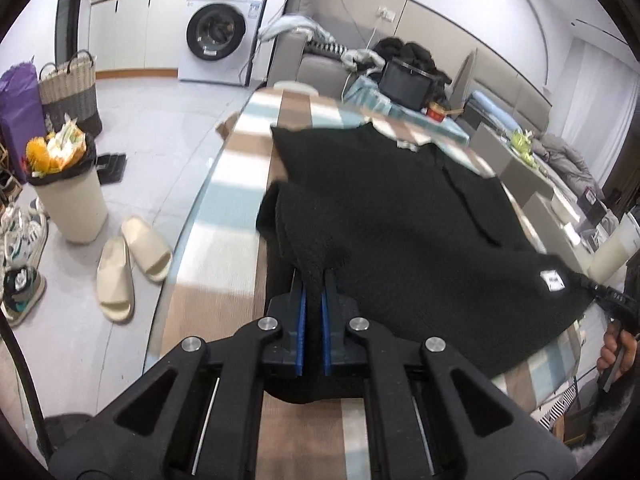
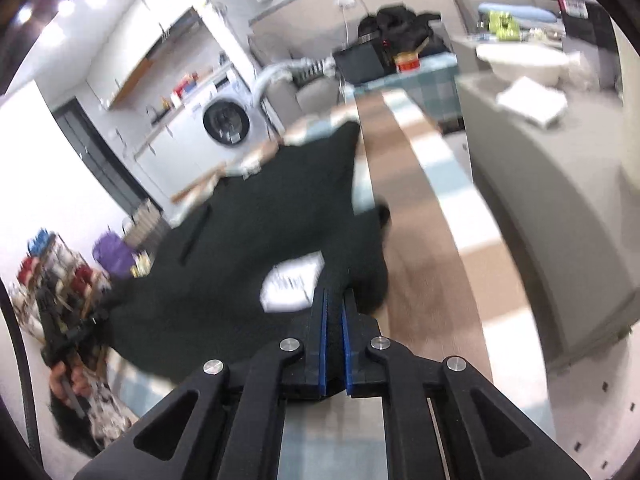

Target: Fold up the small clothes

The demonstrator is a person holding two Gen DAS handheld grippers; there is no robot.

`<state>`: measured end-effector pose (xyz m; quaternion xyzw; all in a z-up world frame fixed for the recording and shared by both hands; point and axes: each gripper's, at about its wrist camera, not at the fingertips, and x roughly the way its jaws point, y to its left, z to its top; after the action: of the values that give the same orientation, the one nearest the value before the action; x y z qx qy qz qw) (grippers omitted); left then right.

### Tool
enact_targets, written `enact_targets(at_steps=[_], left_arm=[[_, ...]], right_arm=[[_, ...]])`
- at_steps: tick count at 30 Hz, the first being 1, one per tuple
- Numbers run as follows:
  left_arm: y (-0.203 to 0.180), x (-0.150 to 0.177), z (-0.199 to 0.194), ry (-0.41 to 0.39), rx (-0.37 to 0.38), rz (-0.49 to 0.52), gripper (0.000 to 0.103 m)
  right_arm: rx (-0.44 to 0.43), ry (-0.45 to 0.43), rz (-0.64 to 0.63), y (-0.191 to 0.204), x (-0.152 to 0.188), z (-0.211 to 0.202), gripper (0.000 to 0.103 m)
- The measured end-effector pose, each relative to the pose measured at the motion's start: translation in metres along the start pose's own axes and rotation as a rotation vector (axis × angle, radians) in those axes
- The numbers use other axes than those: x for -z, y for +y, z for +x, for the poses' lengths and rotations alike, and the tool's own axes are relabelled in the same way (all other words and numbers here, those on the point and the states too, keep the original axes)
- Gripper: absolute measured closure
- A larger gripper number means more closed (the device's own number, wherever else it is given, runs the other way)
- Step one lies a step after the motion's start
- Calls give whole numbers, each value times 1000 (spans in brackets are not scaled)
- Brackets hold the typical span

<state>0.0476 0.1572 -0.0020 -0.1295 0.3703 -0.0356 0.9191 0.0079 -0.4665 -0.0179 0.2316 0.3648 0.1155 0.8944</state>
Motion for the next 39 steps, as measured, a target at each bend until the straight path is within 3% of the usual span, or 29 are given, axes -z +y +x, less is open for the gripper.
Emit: enact_targets(at_steps=[7, 10, 13, 14, 15, 17, 20, 21, 22, 28, 33, 39], left_arm=[[-5, -73, 18, -102, 48, -36, 100], [-2, -107, 40, -107, 49, -62, 100], [8, -137, 72, -89, 27, -111, 97], [15, -143, 88, -68, 1, -152, 94], [20, -144, 99, -36, -31, -179, 86], [28, -142, 116, 20, -72, -203, 75], [36, -127, 122, 39, -84, -201, 60], [37, -121, 124, 45, -88, -201, 47], [37, -115, 124, 46, -85, -198, 41], [27, -84, 142, 118, -91, -91, 41], [21, -84, 162, 141, -112, -64, 41], [9, -110, 183, 143, -132, -3, 41]], right_arm=[[-18, -142, 26, 19, -85, 25, 97], [16, -197, 65, 23, -123, 50, 97], [117, -232, 136, 16, -149, 81, 97], [143, -219, 149, 11, -153, 90, 89], [176, -184, 155, 6, -156, 100, 66], [182, -130, 194, -7, -150, 112, 48], [205, -51, 158, -17, -131, 119, 47], [218, -15, 132, -18, -125, 122, 47], [222, 14, 110, -20, -119, 124, 47], [202, 171, 4, -20, -101, 150, 47], [191, 184, -48, -13, -115, 181, 47], [192, 173, -19, -15, -137, 209, 47]])
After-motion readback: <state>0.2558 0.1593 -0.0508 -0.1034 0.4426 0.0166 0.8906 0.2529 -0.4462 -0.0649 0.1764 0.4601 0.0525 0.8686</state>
